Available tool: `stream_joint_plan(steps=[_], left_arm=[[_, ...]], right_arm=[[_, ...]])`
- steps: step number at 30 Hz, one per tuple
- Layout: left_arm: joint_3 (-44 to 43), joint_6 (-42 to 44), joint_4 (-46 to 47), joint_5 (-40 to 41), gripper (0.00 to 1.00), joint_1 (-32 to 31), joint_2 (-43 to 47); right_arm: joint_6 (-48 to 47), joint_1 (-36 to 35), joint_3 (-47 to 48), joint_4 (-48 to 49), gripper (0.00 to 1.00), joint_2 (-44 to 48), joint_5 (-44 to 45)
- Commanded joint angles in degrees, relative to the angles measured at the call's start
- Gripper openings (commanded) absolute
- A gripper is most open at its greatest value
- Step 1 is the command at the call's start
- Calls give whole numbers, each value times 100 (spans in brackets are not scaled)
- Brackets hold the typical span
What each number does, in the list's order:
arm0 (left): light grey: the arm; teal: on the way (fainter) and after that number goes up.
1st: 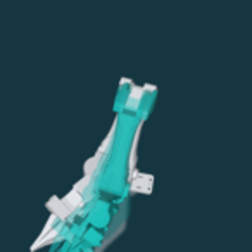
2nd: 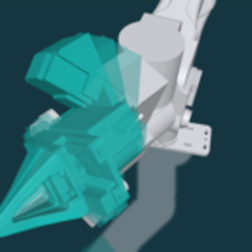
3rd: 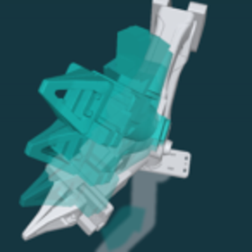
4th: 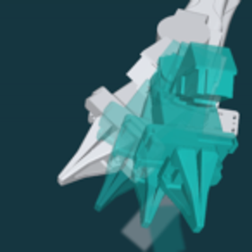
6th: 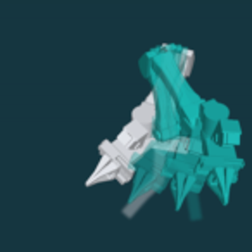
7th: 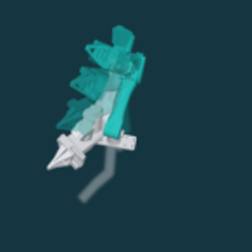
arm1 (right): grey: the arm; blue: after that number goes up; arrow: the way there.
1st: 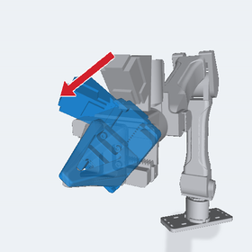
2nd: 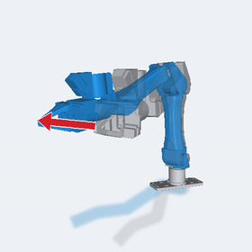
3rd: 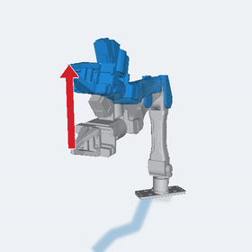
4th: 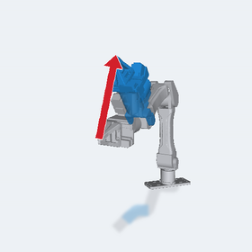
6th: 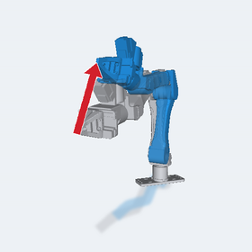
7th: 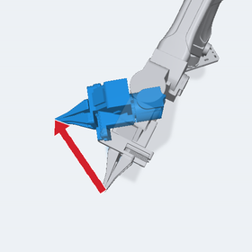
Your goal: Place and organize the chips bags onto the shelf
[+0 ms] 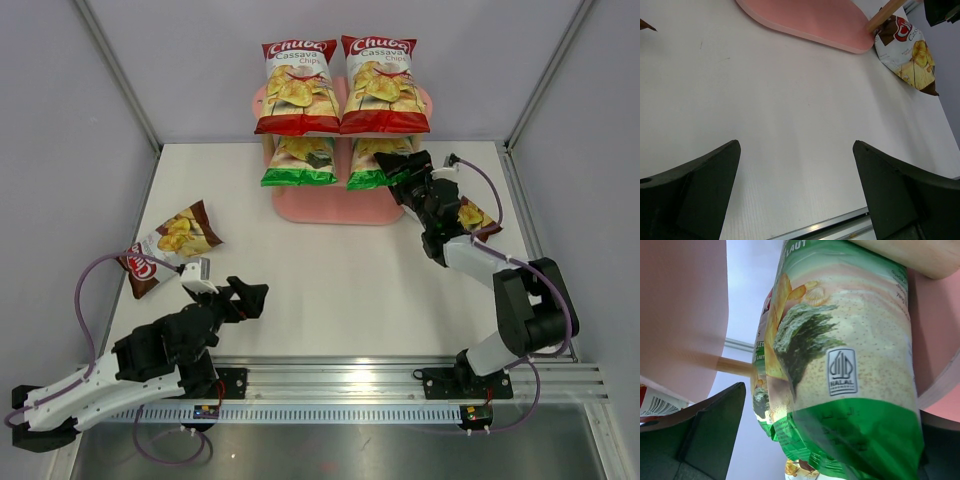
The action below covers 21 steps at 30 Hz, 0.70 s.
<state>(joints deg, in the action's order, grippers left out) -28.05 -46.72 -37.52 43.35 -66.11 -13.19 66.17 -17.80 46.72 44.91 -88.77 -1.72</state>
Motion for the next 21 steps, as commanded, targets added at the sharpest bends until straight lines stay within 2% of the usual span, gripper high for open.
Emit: stream_joint_plan(steps=[1, 10, 13, 14, 17, 18, 21], left_arm=[[-218, 119, 315, 103, 99, -16, -78], [-262, 102, 201, 86, 99, -8, -70], [-262, 102, 236, 85, 99, -8, -70], [-262, 110, 236, 77, 99, -8, -78], [-271, 110, 254, 68, 99, -8, -78], [-280, 102, 245, 77, 99, -8, -78], [-288, 84, 175, 77, 99, -8, -61]], right_arm=[[-280, -48, 233, -386, 99, 343, 286], [-149, -57, 136, -781, 99, 607, 356], [80, -57, 127, -782, 95, 598, 391], [115, -57, 153, -782, 90, 563, 374], [370, -74, 232, -808, 84, 467, 356], [457, -74, 232, -825, 77, 466, 400], [519, -118, 311, -1027, 73, 475, 549]])
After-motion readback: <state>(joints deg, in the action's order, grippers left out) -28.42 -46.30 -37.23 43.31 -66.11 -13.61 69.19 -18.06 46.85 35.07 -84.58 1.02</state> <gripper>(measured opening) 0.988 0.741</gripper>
